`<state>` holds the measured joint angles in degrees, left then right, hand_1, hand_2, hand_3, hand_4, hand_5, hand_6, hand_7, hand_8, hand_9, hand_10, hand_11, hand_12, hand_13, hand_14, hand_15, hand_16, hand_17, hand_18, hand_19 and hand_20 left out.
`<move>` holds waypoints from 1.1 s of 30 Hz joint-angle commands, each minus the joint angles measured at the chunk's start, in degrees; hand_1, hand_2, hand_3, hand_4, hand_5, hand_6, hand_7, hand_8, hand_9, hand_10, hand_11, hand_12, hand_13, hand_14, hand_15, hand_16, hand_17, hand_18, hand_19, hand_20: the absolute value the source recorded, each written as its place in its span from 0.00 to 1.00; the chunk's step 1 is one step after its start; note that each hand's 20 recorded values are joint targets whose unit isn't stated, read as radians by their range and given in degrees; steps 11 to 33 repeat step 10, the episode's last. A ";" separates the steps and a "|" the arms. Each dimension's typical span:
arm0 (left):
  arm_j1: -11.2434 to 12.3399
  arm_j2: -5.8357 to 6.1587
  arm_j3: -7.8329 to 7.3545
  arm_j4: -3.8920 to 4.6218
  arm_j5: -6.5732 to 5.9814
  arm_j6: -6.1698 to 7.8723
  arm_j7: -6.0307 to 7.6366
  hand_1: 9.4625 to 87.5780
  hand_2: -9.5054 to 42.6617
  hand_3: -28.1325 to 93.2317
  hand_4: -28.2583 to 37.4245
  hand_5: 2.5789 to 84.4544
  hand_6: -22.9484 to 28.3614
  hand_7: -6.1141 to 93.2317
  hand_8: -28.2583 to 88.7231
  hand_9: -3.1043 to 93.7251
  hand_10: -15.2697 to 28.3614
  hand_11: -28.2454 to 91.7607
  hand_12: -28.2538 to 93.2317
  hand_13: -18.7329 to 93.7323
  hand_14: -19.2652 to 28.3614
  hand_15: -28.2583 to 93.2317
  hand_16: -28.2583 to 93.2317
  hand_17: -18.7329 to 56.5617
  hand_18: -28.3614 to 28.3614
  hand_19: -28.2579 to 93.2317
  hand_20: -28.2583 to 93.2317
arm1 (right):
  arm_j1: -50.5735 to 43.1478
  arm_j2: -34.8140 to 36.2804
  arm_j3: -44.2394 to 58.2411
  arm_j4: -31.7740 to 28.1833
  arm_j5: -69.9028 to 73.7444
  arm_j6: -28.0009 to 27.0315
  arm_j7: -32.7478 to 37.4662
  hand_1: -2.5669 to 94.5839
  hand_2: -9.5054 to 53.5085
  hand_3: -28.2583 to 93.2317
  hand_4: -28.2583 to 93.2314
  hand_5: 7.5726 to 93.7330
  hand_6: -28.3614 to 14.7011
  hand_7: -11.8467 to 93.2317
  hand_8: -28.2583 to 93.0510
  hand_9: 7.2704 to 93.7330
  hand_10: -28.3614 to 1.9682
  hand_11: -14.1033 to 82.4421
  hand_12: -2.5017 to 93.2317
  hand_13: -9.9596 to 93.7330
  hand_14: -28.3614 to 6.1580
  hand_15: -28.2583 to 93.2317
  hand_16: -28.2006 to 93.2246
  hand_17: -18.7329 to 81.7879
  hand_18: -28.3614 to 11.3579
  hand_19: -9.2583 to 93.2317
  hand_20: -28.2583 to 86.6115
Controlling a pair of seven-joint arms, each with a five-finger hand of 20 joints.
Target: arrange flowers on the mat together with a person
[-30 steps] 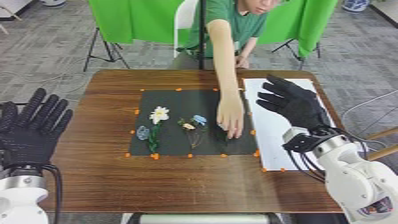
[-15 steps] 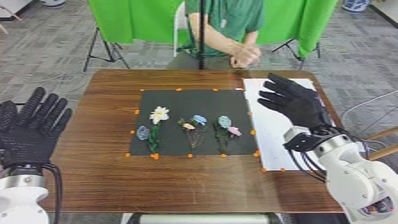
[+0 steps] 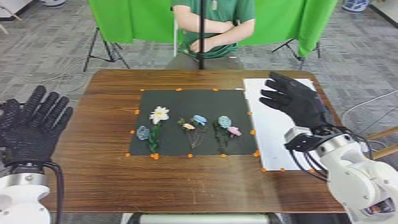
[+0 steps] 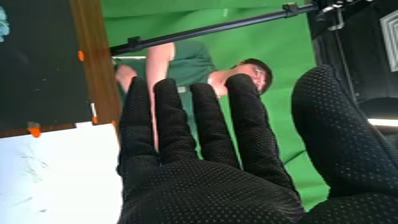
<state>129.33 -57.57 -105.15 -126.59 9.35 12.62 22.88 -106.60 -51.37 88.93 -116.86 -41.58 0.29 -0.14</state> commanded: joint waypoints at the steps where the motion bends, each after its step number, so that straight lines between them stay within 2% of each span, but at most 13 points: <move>1: 1.34 -0.91 0.14 0.22 0.07 -0.45 0.41 0.21 0.41 0.82 0.00 0.49 0.60 0.16 0.17 0.40 0.68 0.38 0.31 0.40 0.68 0.44 0.18 0.18 0.73 0.48 0.33 | -0.95 -0.60 0.74 -0.27 -0.17 0.67 -1.22 0.32 0.32 0.84 0.03 0.36 0.60 0.24 0.15 0.33 0.53 0.19 0.19 0.37 0.42 0.36 0.43 0.27 0.30 0.51 0.36; 6: 1.46 -0.94 -0.43 0.14 0.28 -0.62 0.23 0.20 0.43 0.82 0.00 0.48 0.60 0.16 0.17 0.40 0.68 0.38 0.31 0.40 0.68 0.44 0.18 0.18 0.74 0.48 0.33 | -1.36 -0.92 0.77 -0.43 0.17 -0.57 -0.45 0.32 0.32 0.83 0.03 0.36 0.60 0.25 0.15 0.33 0.53 0.19 0.19 0.37 0.42 0.36 0.43 0.27 0.30 0.51 0.36; 8: 1.09 -0.80 -0.18 0.38 -0.12 -0.42 0.23 0.19 0.43 0.82 0.00 0.48 0.60 0.16 0.17 0.40 0.68 0.38 0.30 0.40 0.68 0.44 0.18 0.18 0.74 0.48 0.33 | -1.67 -0.93 0.85 -0.52 -0.18 0.27 -0.73 0.32 0.32 0.83 0.04 0.36 0.60 0.25 0.15 0.33 0.53 0.19 0.19 0.37 0.42 0.36 0.43 0.27 0.30 0.51 0.36; 10: 0.67 -0.80 0.23 0.40 0.06 -0.55 0.18 0.19 0.43 0.82 0.00 0.48 0.59 0.16 0.17 0.40 0.68 0.38 0.31 0.40 0.68 0.44 0.18 0.18 0.74 0.48 0.33 | -2.46 -1.23 1.43 -0.82 0.92 0.63 -0.78 0.32 0.32 0.83 0.04 0.36 0.60 0.25 0.15 0.33 0.52 0.19 0.19 0.37 0.42 0.36 0.43 0.27 0.30 0.51 0.35; 33: 0.67 -0.80 0.23 0.40 0.06 -0.55 0.18 0.19 0.43 0.82 0.00 0.48 0.59 0.16 0.17 0.40 0.68 0.38 0.31 0.40 0.68 0.44 0.18 0.18 0.74 0.48 0.33 | -2.46 -1.23 1.43 -0.82 0.92 0.63 -0.78 0.32 0.32 0.83 0.04 0.36 0.60 0.25 0.15 0.33 0.52 0.19 0.19 0.37 0.42 0.36 0.43 0.27 0.30 0.51 0.35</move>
